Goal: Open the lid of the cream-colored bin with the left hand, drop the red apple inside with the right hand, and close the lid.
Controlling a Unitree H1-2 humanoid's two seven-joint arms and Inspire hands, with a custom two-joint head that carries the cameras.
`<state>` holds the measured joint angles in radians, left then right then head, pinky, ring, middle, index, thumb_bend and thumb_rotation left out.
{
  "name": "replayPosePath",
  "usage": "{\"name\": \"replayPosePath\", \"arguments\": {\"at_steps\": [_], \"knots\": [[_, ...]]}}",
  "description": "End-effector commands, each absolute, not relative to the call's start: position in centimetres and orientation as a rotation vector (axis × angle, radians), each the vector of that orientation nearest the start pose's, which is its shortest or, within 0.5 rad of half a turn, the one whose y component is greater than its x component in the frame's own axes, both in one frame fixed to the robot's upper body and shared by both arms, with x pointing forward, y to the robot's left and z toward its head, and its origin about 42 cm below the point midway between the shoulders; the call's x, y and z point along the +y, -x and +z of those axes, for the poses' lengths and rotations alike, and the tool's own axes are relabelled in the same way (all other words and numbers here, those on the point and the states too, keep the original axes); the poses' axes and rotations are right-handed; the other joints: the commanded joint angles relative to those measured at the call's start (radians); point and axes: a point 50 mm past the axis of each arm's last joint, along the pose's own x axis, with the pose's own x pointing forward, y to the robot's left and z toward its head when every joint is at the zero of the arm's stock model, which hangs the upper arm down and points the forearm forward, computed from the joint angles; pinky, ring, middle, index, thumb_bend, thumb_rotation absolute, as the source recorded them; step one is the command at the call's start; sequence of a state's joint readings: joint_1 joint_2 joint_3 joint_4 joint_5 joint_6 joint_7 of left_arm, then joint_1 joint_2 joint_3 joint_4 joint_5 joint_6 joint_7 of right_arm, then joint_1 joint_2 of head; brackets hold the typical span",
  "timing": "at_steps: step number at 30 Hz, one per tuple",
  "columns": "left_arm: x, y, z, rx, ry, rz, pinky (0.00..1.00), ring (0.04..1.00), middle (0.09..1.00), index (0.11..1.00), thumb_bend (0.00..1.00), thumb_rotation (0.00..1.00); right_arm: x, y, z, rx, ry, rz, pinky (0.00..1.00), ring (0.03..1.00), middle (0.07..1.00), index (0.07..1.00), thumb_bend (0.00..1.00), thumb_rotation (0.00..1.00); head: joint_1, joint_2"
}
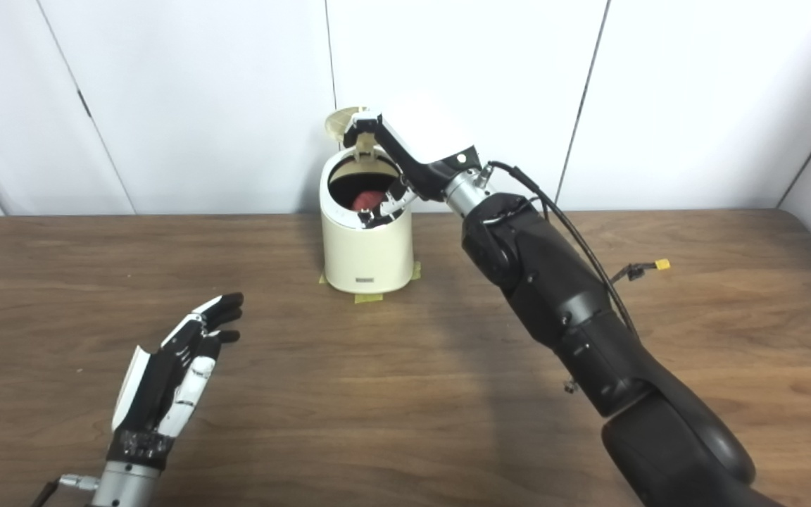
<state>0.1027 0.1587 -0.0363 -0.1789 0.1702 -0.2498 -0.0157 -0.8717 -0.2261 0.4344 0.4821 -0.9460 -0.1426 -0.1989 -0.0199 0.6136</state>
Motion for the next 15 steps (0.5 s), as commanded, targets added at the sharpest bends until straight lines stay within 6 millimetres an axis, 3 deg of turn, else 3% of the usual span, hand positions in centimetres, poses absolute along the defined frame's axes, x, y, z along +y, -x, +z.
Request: {"name": "replayPosePath", "arguments": {"at_steps": [1, 9, 11, 12, 13, 14, 15], "knots": [[23.9, -24.9, 14.5, -0.381, -0.309, -0.077, 0.75, 0.846, 0.865, 0.842, 0.48, 0.89, -12.0, -49.8, 32.4, -0.842, 1.344, 0.115, 0.43, 0.573, 0.725, 0.652, 1.0, 0.12, -0.001, 0.001], [24.0, -24.9, 14.5, -0.384, -0.311, -0.08, 0.75, 0.845, 0.868, 0.842, 0.47, 0.88, -12.1, -49.7, 32.3, -0.897, 1.31, 0.094, 0.36, 0.497, 0.699, 0.631, 0.99, 0.1, -0.002, 0.0], [24.0, -24.9, 14.6, -0.382, -0.313, -0.081, 0.75, 0.844, 0.867, 0.845, 0.47, 0.88, -12.4, -49.6, 32.1, -0.973, 1.248, 0.059, 0.33, 0.443, 0.624, 0.558, 0.91, 0.11, -0.001, 0.001], [24.0, -24.9, 14.6, -0.381, -0.317, -0.079, 0.75, 0.844, 0.868, 0.845, 0.47, 0.88, -12.6, -49.5, 32.0, -1.005, 1.21, 0.04, 0.3, 0.405, 0.575, 0.513, 0.68, 0.13, 0.0, 0.0], [24.0, -24.9, 14.5, -0.381, -0.319, -0.078, 0.75, 0.841, 0.867, 0.844, 0.47, 0.88, -12.7, -49.4, 31.9, -1.031, 1.181, 0.019, 0.27, 0.371, 0.539, 0.496, 0.6, 0.14, 0.0, 0.0], [24.0, -24.9, 14.5, -0.381, -0.319, -0.078, 0.74, 0.839, 0.866, 0.842, 0.47, 0.88, -12.9, -49.2, 31.8, -1.059, 1.143, -0.01, 0.26, 0.348, 0.507, 0.486, 0.56, 0.14, 0.0, 0.0], [24.0, -24.9, 14.5, -0.381, -0.318, -0.078, 0.74, 0.84, 0.866, 0.842, 0.47, 0.88, -13.0, -49.1, 31.7, -1.074, 1.116, -0.035, 0.22, 0.309, 0.52, 0.461, 0.54, 0.07, 0.001, -0.003]]}}
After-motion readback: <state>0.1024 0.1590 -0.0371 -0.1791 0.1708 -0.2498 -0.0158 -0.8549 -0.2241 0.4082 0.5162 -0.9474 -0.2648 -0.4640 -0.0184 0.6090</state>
